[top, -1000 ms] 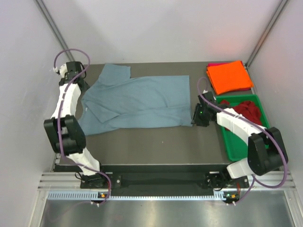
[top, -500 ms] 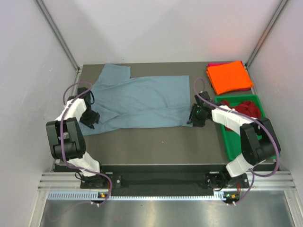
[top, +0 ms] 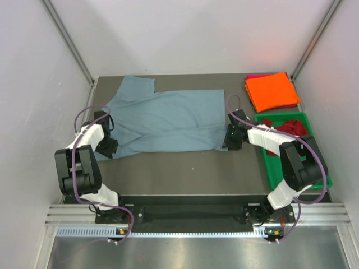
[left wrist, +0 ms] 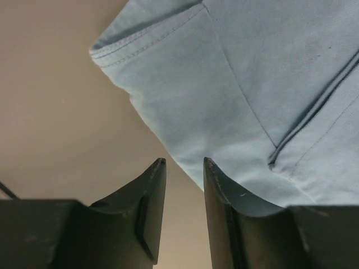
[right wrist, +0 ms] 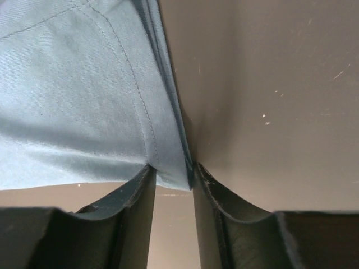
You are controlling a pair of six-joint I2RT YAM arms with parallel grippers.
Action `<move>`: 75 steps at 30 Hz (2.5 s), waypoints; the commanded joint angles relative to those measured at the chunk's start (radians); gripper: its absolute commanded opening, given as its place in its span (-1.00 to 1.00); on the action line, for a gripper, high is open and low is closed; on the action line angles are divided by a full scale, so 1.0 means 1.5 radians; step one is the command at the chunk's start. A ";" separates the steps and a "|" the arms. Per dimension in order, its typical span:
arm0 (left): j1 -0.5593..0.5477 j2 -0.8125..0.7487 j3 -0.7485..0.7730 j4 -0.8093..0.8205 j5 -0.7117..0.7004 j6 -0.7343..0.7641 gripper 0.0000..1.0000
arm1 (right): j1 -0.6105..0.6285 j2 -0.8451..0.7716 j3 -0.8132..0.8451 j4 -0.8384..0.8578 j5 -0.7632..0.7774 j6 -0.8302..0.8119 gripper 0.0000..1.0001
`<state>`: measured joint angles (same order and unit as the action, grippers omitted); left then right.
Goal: Fold and stack the t-shirts
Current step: Fold the tshirt
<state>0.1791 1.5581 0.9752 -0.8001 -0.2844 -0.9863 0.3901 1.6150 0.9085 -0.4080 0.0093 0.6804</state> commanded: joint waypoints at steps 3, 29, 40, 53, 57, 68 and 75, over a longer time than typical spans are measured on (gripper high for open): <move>-0.007 -0.004 -0.027 0.061 -0.027 -0.013 -0.49 | 0.011 -0.012 -0.009 0.025 0.043 -0.018 -0.57; -0.012 -0.101 -0.020 -0.003 -0.063 -0.139 0.02 | 0.021 -0.112 -0.057 0.015 0.045 -0.064 -1.00; -0.013 -0.039 -0.057 0.059 -0.017 -0.171 -0.06 | 0.021 -0.119 -0.048 0.014 0.023 -0.069 -1.00; -0.012 -0.028 -0.093 0.122 -0.082 -0.145 -0.77 | 0.022 -0.150 -0.084 0.015 0.023 -0.066 -1.00; -0.012 -0.038 -0.065 0.087 -0.123 -0.122 -1.00 | 0.022 -0.148 -0.085 0.001 0.042 -0.078 -1.00; -0.013 -0.055 -0.045 0.008 -0.221 -0.062 -1.00 | 0.023 -0.220 -0.132 -0.038 0.097 -0.103 -1.00; -0.013 -0.050 -0.057 -0.017 -0.234 -0.048 -1.00 | 0.030 -0.270 -0.167 -0.043 0.071 -0.107 -1.00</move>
<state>0.1535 1.5089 0.8837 -0.7799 -0.5228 -1.0882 0.4255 1.2507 0.6746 -0.4397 0.0685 0.5484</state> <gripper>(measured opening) 0.017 0.010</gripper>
